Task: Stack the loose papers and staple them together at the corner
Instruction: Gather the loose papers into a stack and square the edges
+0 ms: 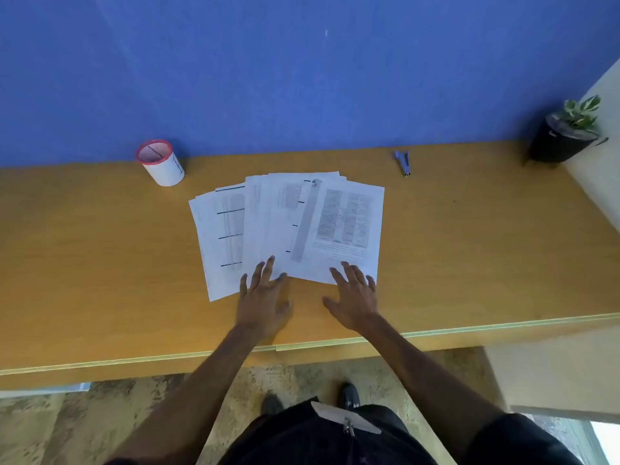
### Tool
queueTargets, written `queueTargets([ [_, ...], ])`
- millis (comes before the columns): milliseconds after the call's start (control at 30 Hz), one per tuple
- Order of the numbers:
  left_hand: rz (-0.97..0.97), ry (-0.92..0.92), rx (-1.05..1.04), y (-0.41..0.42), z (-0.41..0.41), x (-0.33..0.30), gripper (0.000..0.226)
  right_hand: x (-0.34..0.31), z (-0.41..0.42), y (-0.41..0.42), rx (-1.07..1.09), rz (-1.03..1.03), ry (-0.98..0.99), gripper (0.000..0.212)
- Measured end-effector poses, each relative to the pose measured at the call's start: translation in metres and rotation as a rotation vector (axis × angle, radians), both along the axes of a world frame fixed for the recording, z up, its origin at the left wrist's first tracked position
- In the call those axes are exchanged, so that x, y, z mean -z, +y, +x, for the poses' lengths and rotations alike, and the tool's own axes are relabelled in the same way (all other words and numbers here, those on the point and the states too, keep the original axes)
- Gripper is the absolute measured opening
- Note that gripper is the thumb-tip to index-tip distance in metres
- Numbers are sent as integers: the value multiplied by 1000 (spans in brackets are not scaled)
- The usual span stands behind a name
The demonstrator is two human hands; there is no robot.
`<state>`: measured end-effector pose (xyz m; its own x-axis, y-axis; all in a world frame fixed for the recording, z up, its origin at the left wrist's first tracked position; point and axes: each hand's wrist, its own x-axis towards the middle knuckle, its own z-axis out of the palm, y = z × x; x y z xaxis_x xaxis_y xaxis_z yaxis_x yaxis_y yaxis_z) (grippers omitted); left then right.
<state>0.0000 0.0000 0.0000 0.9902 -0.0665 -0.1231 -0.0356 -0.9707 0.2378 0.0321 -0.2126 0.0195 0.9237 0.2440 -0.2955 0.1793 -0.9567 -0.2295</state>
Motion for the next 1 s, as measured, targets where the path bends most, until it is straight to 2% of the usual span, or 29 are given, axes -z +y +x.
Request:
queueTargets([
  [33,14,48,5,1,-2,1,58,1,0,0,-6,-3,12,71],
  [333,-50,102,-24,-1,-6,5,53,8,-3,0,-8,-38,54,70],
  [600,4,121,-35,-3,7,-7,62,11,0,-1,-16,-28,33,71],
  [1000,33,75,-135,-19,66,-21,58,5,28,-30,241,65,-68,70],
])
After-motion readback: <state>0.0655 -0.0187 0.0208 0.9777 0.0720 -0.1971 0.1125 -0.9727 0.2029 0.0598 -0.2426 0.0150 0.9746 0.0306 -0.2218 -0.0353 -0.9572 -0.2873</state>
